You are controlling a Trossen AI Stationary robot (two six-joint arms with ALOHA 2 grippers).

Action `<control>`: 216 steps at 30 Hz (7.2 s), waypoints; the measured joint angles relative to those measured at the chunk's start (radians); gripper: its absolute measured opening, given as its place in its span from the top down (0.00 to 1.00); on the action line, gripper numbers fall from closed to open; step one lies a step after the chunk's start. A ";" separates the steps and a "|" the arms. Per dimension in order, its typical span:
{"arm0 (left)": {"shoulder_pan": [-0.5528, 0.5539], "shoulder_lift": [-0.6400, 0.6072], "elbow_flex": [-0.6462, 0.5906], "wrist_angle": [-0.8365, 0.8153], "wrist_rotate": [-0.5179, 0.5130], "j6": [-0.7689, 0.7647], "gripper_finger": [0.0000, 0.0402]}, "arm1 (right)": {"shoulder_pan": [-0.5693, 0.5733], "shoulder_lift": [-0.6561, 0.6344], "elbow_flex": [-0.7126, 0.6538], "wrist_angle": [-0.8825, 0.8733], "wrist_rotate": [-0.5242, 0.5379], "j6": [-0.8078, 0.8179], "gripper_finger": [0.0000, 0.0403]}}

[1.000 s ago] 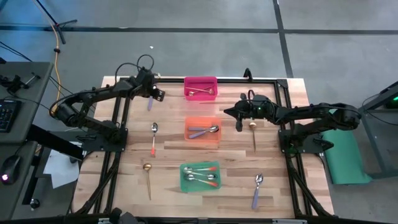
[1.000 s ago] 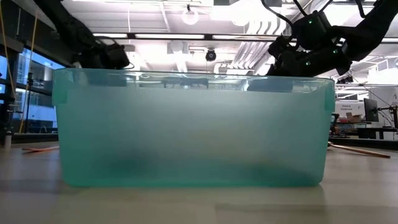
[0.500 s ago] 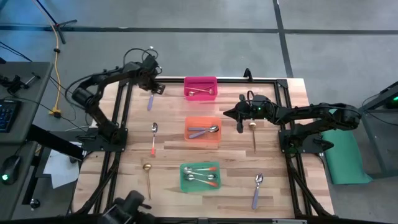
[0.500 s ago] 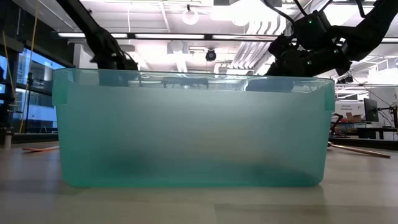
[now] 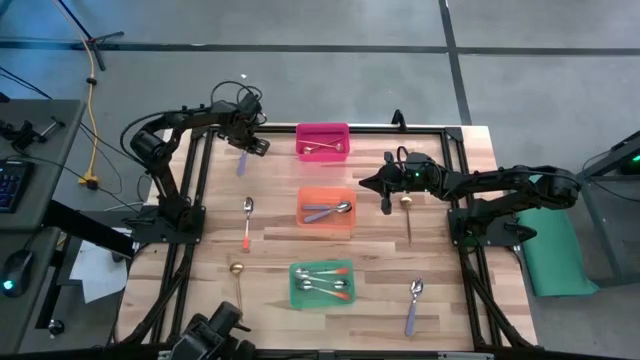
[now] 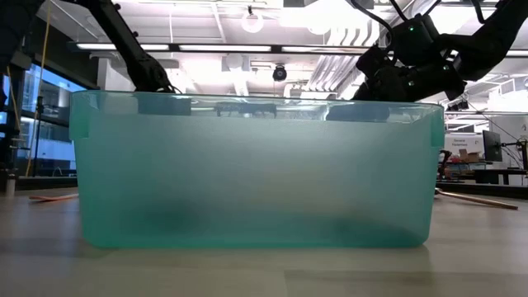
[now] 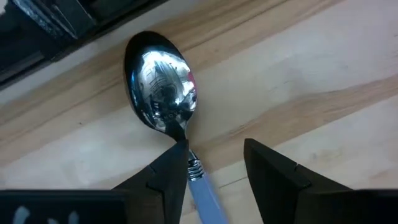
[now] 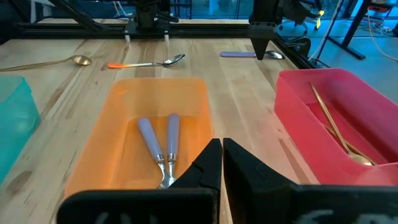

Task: Sort silverware by color (type)
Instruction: Put the top violet spoon into the orange bin, then put the left gold spoon into the red bin

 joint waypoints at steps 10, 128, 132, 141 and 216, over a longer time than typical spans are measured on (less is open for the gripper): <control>-0.088 -0.001 -0.002 0.004 -0.051 0.043 0.72 | 0.000 0.000 0.000 -0.005 -0.004 0.002 1.00; -0.195 -0.168 0.130 -0.171 -0.068 0.439 0.99 | 0.135 0.000 0.000 -0.019 0.024 0.063 1.00; -0.300 -0.268 0.122 -0.186 -0.004 0.388 1.00 | 0.139 0.000 0.000 -0.019 0.024 0.061 1.00; -0.600 -0.246 0.150 -0.026 0.162 0.332 1.00 | 0.139 -0.005 0.000 -0.026 0.027 0.057 1.00; -0.935 -0.579 -0.489 0.620 -0.162 -0.118 1.00 | 0.117 0.072 0.000 0.267 0.092 0.059 1.00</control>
